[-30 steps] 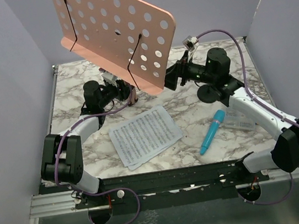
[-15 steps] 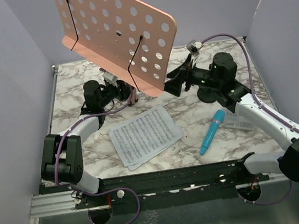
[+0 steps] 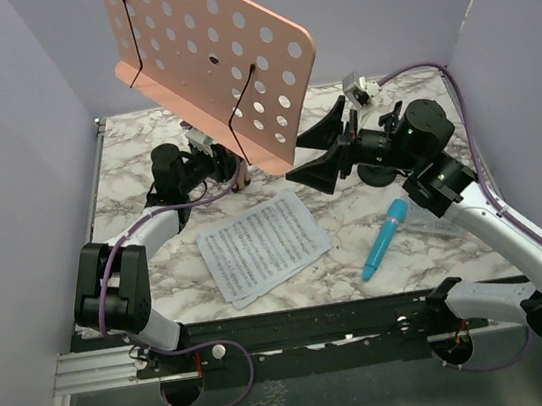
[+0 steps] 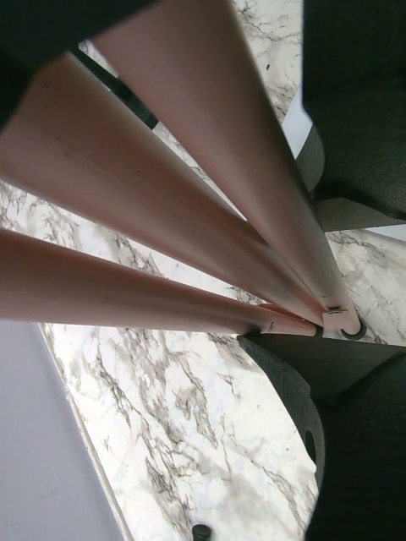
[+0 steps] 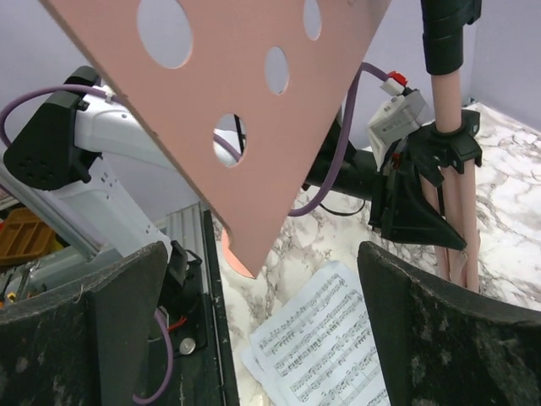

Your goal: Set up the instrument practice props

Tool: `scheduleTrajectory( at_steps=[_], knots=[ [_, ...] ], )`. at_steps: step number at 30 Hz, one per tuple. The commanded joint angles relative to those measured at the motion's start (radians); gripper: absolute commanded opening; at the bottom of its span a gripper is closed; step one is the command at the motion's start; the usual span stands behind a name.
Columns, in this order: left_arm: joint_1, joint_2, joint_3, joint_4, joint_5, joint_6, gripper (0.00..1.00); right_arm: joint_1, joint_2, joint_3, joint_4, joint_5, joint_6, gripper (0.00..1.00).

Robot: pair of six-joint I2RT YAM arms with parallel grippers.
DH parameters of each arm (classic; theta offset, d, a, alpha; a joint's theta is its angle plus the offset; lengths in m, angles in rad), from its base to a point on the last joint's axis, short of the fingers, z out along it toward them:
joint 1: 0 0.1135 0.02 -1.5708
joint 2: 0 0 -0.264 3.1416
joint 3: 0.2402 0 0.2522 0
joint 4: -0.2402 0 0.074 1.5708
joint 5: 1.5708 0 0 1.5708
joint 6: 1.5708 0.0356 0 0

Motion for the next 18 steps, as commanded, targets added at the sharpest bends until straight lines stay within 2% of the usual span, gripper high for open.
scheduleTrajectory(
  at_steps=[1,10,18],
  knots=[
    [-0.006,-0.010,0.054,0.037,0.057,-0.081,0.00,0.003,-0.010,-0.005,-0.048,0.053,-0.032,0.98],
    [-0.006,-0.011,0.058,0.036,0.060,-0.086,0.00,0.004,-0.024,-0.032,-0.020,0.129,-0.017,0.95],
    [-0.005,-0.017,0.054,0.034,0.061,-0.087,0.00,0.018,-0.003,-0.002,0.025,0.097,0.006,0.94]
  ],
)
